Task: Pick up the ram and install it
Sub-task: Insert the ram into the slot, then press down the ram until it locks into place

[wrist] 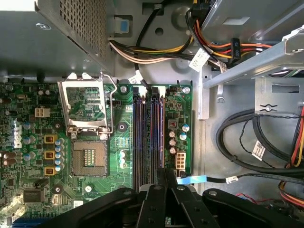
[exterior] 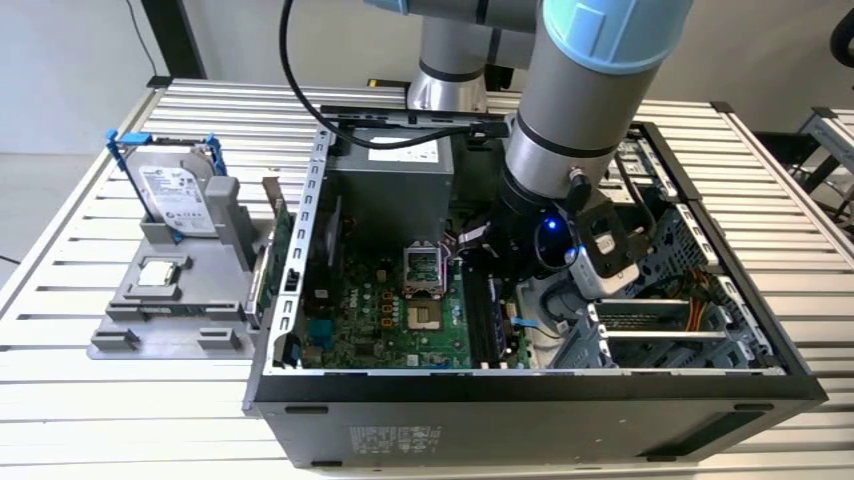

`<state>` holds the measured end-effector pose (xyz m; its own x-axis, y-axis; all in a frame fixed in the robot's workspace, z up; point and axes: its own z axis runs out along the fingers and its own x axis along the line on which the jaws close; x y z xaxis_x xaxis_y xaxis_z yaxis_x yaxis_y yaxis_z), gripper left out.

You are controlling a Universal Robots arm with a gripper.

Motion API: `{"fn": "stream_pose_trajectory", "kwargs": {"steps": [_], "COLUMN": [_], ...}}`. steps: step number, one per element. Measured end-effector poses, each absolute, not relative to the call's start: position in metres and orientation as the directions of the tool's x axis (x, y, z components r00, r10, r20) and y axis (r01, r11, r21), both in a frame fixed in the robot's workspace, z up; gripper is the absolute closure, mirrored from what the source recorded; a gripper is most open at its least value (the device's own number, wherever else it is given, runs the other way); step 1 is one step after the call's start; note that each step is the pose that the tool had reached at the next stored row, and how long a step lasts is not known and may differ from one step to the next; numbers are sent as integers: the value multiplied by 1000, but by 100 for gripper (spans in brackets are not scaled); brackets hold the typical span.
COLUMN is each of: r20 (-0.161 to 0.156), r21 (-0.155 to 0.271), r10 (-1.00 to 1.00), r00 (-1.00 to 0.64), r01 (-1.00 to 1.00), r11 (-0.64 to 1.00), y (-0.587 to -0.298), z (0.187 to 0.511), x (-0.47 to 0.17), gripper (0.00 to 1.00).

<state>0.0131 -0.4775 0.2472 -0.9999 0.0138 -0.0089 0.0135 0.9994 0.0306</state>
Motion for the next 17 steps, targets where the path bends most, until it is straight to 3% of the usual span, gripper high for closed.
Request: {"fn": "stream_pose_trajectory", "kwargs": {"steps": [17], "r20": [-9], "r21": [31], "r10": [-126], "r00": [-992], "r01": [-126], "r11": [991], "y": [-477], "z": [247], "x": [13], "gripper": [100]}}
